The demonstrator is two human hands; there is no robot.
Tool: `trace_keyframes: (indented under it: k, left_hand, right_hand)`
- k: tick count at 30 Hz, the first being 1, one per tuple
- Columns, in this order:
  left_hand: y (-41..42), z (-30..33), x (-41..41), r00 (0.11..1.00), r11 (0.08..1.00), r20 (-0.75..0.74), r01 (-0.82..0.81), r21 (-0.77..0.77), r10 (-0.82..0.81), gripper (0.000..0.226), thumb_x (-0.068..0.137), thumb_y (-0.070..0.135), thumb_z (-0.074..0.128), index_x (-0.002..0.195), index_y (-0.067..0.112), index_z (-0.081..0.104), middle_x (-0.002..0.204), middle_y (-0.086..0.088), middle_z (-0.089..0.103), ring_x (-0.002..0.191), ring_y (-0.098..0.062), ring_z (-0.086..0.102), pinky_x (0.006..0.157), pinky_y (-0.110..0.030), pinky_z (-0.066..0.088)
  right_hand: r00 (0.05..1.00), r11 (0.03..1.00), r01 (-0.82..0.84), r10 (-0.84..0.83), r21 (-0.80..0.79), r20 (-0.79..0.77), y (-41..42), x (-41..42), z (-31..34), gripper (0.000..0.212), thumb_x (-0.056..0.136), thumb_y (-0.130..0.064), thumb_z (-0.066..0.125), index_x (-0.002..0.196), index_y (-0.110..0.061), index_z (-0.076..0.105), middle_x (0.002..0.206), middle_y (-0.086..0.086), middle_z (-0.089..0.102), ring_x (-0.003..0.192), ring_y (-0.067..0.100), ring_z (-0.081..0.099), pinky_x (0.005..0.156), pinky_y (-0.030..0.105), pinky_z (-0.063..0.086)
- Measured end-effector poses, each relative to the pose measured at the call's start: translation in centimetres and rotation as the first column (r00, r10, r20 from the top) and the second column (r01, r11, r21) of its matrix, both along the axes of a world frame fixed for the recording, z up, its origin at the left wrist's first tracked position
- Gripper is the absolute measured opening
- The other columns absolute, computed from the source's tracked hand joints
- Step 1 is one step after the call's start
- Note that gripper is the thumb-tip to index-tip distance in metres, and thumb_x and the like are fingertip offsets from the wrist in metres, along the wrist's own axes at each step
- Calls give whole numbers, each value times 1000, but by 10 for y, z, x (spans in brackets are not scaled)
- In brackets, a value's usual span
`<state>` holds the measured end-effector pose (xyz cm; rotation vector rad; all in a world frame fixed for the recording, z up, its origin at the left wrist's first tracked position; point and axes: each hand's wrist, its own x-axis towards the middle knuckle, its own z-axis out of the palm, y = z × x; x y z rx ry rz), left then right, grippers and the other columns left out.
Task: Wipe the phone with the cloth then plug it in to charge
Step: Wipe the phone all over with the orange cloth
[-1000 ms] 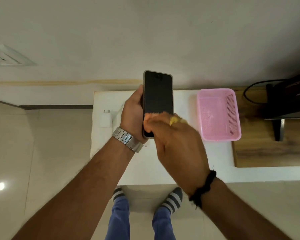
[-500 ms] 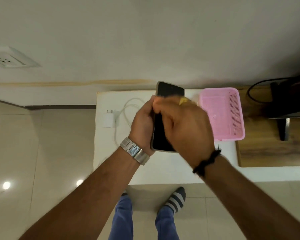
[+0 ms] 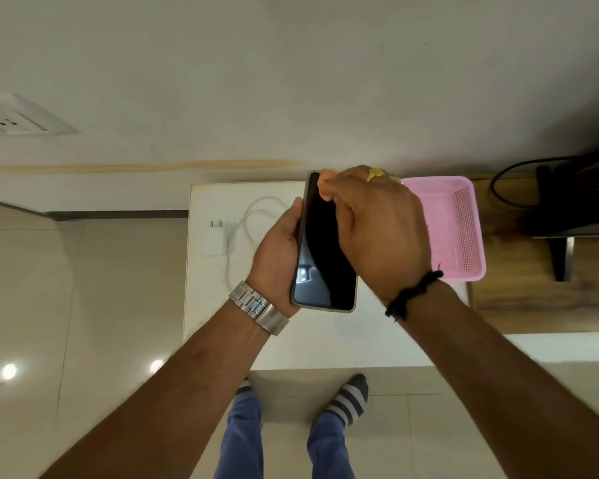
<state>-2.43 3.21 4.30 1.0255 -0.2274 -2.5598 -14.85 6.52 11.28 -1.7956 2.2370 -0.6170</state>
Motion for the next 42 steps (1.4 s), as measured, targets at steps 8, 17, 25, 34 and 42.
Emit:
trace_keyframes:
  k: [8, 17, 25, 34, 42]
  left_hand:
    - [-7, 2, 3, 996, 1000, 85, 1, 6, -2, 62, 104, 59, 38, 119, 13, 77, 109, -12, 77, 95, -27, 76, 84, -37, 63]
    - [-20, -2, 1, 982, 999, 189, -20, -39, 27, 73, 104, 62, 38, 153, 8, 47, 158, -23, 46, 145, -45, 43, 126, -54, 25]
    - [-16, 4, -2, 995, 1000, 101, -16, -2, 16, 60, 104, 58, 39, 142, 15, 58, 132, -15, 60, 108, -35, 62, 94, -44, 53]
    - [10, 7, -17, 988, 999, 147, 48, -3, -47, 59, 102, 56, 49, 140, 12, 60, 135, -20, 65, 119, -40, 68, 100, -54, 57]
    - [3, 5, -7, 987, 996, 138, 85, -11, -83, 66, 102, 60, 45, 148, 13, 53, 132, -18, 62, 106, -38, 68, 92, -49, 58]
  right_hand:
    - [988, 986, -145, 148, 79, -42, 32, 7, 0, 30, 91, -16, 50, 108, -10, 74, 106, 9, 75, 92, 32, 71, 77, 42, 60]
    - [979, 968, -200, 203, 151, 1, 51, 10, 2, 29, 87, -10, 73, 116, -7, 72, 108, 13, 75, 92, 34, 73, 79, 43, 63]
    - [999, 999, -21, 22, 47, -29, 12, -15, 1, 25, 99, -11, 50, 106, -6, 74, 104, 14, 74, 93, 35, 69, 82, 43, 57]
    - [1000, 1000, 10, -10, 15, 13, -11, -7, 5, 39, 97, -23, 37, 101, -10, 74, 106, 7, 74, 95, 29, 68, 81, 42, 55]
    - [997, 998, 68, -69, 14, 42, -4, -13, 2, 35, 100, -22, 43, 100, -9, 75, 104, 9, 74, 96, 29, 68, 83, 42, 54]
